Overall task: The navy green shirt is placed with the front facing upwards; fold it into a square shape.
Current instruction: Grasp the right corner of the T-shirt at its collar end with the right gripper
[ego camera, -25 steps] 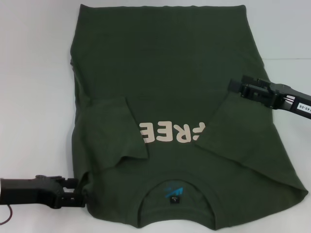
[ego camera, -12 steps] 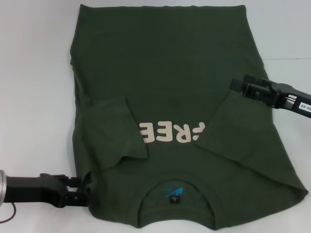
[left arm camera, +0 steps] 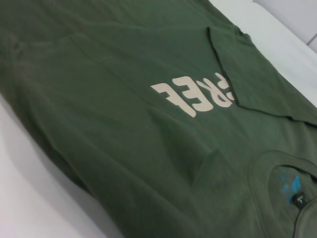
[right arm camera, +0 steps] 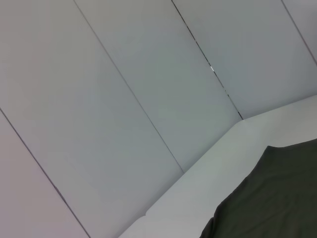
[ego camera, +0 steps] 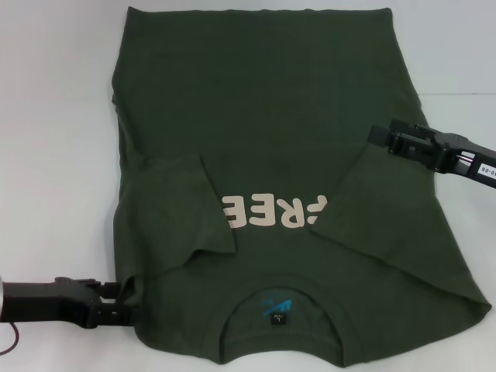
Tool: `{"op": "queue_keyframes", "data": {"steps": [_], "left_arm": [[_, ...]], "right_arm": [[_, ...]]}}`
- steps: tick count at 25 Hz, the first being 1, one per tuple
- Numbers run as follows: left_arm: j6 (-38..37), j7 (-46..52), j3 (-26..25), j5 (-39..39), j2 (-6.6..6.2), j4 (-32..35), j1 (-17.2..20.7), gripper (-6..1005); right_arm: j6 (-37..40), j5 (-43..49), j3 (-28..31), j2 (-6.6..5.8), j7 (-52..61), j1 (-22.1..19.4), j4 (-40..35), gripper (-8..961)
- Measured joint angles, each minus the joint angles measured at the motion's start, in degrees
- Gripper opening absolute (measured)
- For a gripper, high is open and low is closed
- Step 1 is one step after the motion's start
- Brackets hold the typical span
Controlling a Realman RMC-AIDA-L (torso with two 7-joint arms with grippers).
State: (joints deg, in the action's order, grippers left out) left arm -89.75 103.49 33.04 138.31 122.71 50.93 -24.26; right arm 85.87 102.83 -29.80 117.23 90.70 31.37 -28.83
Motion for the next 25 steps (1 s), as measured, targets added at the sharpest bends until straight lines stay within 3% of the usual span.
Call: {"op": "queue_keyframes", "data": {"steps": [11,25], "left_arm": [[3.79,0.56,0.38,-0.39,0.13,-0.06,-0.84,887],[14.01,0.83,0.35,-1.65,0.42,0.37,-3.85,888]], "right_arm": [[-0.15,0.00,0.01,0.00,0.00,0.06,0.00,945],[-0.24,0.00,0.15,0.07,0.05,-0.04,-0.09,945]]}}
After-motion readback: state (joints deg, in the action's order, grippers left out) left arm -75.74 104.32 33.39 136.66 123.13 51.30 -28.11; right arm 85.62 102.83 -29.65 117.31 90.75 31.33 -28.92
